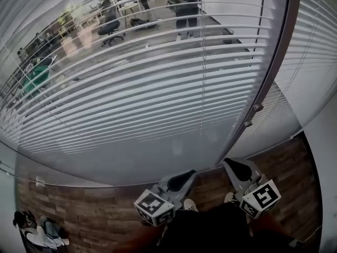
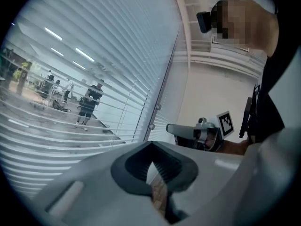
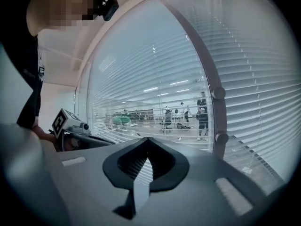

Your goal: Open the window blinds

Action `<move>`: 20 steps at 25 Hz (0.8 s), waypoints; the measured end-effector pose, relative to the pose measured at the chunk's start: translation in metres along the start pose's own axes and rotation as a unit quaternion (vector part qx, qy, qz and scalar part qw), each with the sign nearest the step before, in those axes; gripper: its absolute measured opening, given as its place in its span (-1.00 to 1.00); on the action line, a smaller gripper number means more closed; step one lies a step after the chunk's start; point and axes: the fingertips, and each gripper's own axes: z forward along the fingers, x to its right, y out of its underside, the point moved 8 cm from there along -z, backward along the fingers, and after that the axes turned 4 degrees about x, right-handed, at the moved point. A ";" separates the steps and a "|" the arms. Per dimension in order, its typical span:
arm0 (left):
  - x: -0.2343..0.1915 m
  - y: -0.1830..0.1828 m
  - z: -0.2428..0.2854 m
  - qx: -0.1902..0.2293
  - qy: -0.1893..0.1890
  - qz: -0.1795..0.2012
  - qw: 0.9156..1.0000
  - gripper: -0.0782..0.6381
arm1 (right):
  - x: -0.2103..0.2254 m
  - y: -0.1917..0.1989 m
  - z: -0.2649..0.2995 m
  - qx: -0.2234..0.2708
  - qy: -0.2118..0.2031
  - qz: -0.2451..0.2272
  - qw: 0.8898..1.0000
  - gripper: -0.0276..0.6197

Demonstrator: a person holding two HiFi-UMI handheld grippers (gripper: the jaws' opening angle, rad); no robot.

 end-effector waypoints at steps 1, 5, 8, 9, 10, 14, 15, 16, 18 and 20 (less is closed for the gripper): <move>0.002 0.005 -0.002 0.001 -0.005 0.000 1.000 -0.78 | -0.002 0.007 -0.003 -0.001 -0.003 0.000 1.000 -0.84; 0.011 0.004 -0.016 0.008 -0.009 0.001 1.000 -0.78 | -0.014 -0.002 -0.005 -0.002 -0.017 -0.002 1.000 -0.84; 0.020 -0.007 -0.020 0.013 -0.022 0.005 1.000 -0.78 | -0.018 -0.018 -0.003 0.002 -0.036 -0.009 0.999 -0.84; 0.024 -0.008 -0.019 0.017 -0.026 0.006 0.999 -0.78 | -0.018 -0.020 -0.006 0.005 -0.043 -0.011 0.999 -0.84; 0.030 -0.007 -0.018 0.021 -0.031 0.006 0.999 -0.78 | -0.018 -0.021 -0.010 0.007 -0.049 -0.013 0.999 -0.84; 0.062 -0.002 -0.014 0.028 -0.056 0.016 0.998 -0.78 | -0.016 -0.019 -0.041 0.009 -0.067 -0.023 0.997 -0.84; 0.072 -0.001 -0.012 0.033 -0.061 0.016 0.997 -0.78 | -0.013 -0.020 -0.051 0.009 -0.070 -0.024 0.997 -0.84; 0.084 0.002 -0.009 0.037 -0.065 0.015 0.997 -0.78 | -0.010 -0.020 -0.063 0.009 -0.073 -0.023 0.997 -0.84; 0.114 0.013 0.004 0.039 -0.066 0.012 0.997 -0.78 | 0.001 -0.017 -0.093 0.008 -0.077 -0.021 0.997 -0.84; 0.145 0.029 0.027 0.032 -0.068 0.010 0.997 -0.78 | 0.021 -0.012 -0.128 0.008 -0.078 -0.014 0.997 -0.84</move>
